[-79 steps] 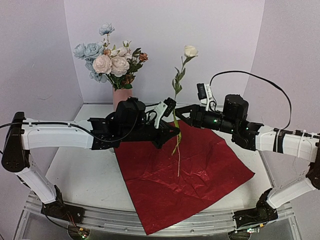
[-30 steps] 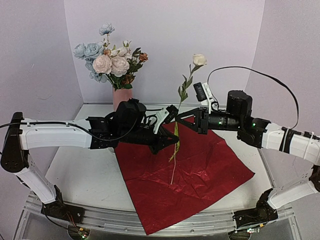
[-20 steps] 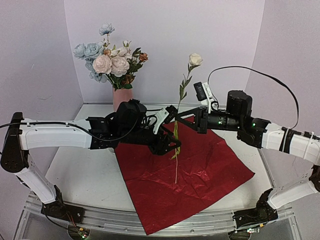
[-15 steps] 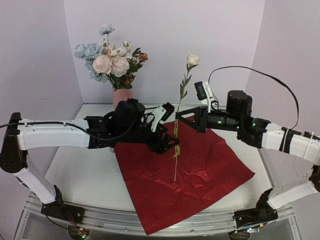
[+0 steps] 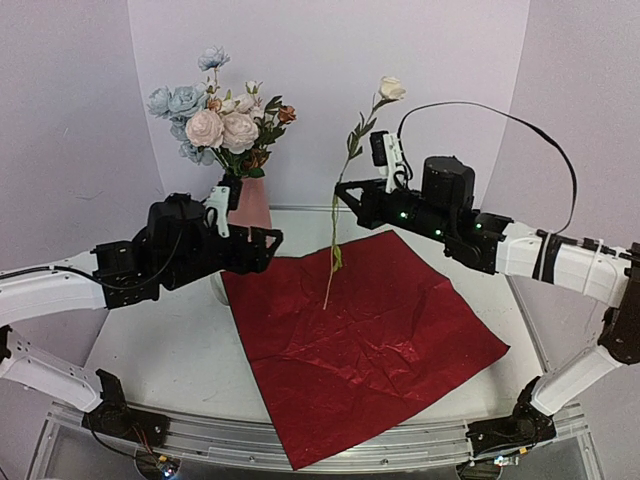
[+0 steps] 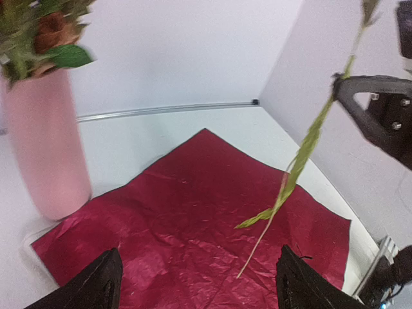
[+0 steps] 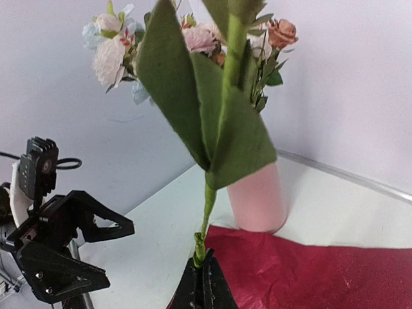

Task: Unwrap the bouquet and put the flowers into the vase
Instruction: Insert the fake flower into the vase.

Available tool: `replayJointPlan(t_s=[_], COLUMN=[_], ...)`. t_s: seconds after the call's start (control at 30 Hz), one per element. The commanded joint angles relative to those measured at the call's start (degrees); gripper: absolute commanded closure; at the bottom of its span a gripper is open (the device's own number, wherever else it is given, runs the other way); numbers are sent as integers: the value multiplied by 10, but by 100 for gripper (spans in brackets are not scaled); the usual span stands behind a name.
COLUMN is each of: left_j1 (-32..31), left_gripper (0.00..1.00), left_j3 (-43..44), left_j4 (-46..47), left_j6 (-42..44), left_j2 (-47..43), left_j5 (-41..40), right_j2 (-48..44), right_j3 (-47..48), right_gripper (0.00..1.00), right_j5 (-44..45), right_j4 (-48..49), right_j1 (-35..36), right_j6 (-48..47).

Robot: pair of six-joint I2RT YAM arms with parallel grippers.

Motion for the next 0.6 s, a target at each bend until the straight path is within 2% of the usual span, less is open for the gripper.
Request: replayJointPlan(t_s=[0.0, 0.3, 0.57], left_j1=[29, 43, 45], left_gripper=[17, 19, 19], left_j3=[-60, -109, -101], left_j4=[-18, -35, -50], left_j6=[-93, -113, -102], left_j2=[-67, -105, -96], left_j5=[-111, -196, -210], right_j2=[42, 164, 277], right_j3=[89, 305, 459], right_gripper=[100, 100, 100], right_j5=[71, 78, 79], right_j4=[104, 147, 235], right_j1=[7, 8, 8], right_j6=[-42, -98, -126])
